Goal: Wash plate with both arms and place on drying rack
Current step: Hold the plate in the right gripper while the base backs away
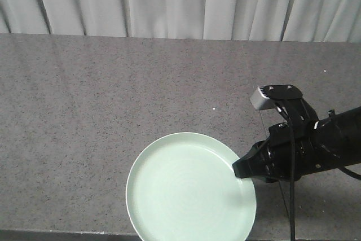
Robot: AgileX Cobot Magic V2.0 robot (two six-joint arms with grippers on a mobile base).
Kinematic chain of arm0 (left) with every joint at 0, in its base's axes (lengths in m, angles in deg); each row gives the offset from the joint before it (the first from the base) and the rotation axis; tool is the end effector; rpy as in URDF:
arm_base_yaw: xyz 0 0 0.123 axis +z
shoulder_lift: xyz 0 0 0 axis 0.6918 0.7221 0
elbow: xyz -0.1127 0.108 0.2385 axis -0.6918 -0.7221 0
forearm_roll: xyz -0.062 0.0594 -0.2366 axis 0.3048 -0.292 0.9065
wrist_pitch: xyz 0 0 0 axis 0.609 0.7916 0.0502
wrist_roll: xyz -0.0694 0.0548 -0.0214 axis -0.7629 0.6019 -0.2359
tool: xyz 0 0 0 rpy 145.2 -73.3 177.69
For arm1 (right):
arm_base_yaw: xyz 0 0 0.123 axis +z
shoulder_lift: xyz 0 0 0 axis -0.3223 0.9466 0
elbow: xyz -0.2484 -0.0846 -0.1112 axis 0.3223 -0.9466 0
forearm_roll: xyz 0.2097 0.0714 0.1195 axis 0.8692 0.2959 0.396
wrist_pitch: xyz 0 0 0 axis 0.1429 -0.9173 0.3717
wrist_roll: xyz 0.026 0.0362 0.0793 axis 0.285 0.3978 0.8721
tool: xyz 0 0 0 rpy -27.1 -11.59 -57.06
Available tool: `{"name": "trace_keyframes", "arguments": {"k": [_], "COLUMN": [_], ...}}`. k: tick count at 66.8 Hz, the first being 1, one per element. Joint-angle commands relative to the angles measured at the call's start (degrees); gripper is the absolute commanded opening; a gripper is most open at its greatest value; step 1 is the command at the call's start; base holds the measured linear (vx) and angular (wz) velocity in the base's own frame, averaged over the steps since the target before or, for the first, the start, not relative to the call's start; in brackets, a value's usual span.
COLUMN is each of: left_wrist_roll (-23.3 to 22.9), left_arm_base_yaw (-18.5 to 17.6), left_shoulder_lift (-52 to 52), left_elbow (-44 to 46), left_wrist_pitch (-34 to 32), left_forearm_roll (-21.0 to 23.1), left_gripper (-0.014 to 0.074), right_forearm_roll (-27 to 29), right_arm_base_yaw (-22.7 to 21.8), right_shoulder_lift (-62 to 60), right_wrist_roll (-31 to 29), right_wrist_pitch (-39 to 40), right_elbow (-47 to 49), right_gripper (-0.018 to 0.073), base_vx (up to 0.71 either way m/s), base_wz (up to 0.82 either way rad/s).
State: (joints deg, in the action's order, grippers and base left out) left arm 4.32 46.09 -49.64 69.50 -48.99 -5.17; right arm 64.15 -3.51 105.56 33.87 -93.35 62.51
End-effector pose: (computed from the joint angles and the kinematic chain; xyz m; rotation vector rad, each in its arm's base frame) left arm 0.0565 0.0022 0.2013 -0.0853 1.5398 -0.0256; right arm 0.2253 0.1074 0.2724 -0.5580 2.5426 0.7481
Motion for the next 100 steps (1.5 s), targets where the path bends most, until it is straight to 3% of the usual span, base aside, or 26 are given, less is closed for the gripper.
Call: {"name": "trace_keyframes", "arguments": {"k": [1,100], "left_wrist_roll": [0.0,0.0], "left_arm_base_yaw": [-0.4,-0.4], "left_shoulder_lift": [-0.8,-0.8], "left_elbow": [1.5,1.5], "left_wrist_pitch": [-4.4,-4.4], "left_forearm_roll": [0.4,0.4], "left_gripper": [-0.0006,-0.0006], "right_forearm_roll": [2.4,2.4], "right_arm_base_yaw": [0.0,0.0], "right_shoulder_lift": [-1.6,-1.6], "right_wrist_roll": [-0.6,-0.6], "right_wrist_pitch": [1.0,1.0], "right_elbow": [1.5,1.5], "right_gripper": [-0.0001,-0.0001], "base_vx": [0.00,-0.03], "base_wz": [0.00,0.10]}}
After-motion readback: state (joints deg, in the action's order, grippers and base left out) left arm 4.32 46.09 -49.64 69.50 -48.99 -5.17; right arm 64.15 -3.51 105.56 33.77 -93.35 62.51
